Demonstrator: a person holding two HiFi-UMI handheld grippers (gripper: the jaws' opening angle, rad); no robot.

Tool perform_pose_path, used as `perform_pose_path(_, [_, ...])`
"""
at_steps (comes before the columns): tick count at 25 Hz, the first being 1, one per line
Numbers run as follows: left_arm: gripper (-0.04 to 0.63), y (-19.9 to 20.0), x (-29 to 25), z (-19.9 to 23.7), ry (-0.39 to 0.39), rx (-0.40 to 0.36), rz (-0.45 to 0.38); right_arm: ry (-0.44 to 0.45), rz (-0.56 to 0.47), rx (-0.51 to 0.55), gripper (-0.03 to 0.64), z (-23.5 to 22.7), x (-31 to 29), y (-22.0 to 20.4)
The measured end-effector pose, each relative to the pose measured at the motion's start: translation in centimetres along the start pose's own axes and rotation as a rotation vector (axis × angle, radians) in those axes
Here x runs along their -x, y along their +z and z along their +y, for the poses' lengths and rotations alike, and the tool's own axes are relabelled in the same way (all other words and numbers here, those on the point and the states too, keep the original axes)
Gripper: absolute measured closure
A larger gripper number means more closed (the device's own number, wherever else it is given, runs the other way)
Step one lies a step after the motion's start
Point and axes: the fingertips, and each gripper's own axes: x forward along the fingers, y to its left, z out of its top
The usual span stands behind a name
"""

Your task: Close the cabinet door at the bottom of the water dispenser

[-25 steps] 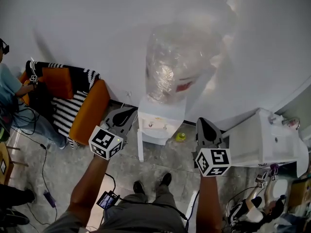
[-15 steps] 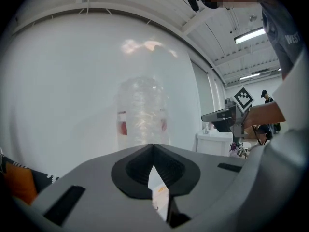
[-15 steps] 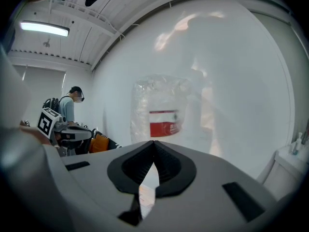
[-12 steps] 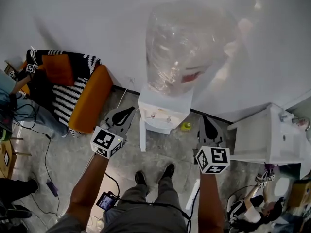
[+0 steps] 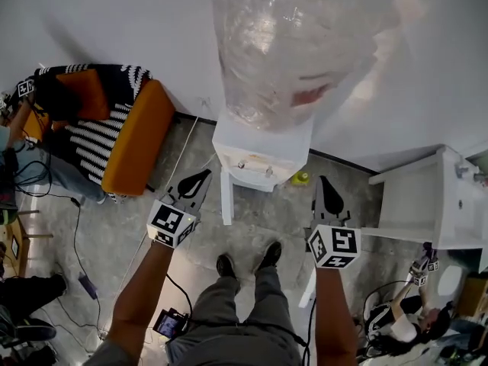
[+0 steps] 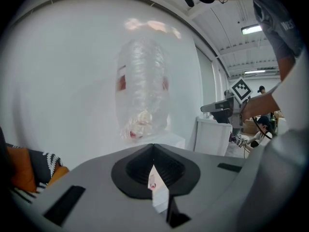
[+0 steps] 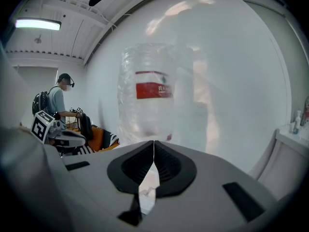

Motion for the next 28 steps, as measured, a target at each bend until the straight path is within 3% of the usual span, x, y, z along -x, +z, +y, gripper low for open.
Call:
perform_pose_path(6, [0.580, -5.9, -1.7, -0.1, 0.005, 0.035, 0.059, -0.002, 0.053, -0.017, 0.588, -0.3, -1.4, -5.2])
perform_pose_path(11, [0.580, -10.1, -2.5, -0.8, -0.006, 0.044, 0.161, -0.006, 0.080, -0.029, 0.588, -0.9, -2.3, -9.1])
perform_pose_path(23, [0.579, -21.0, -5.7, 0.5, 0.024, 0.121, 0.213, -0.016, 0.151, -0.060, 0.586, -1.5, -5.8, -18.1])
perform_pose_path(28, [0.578, -26.8, -6.8, 0.2, 0.022, 0.169, 0.273, -0.014, 0.197, -0.078, 0.586, -1.3, -6.6, -22.1])
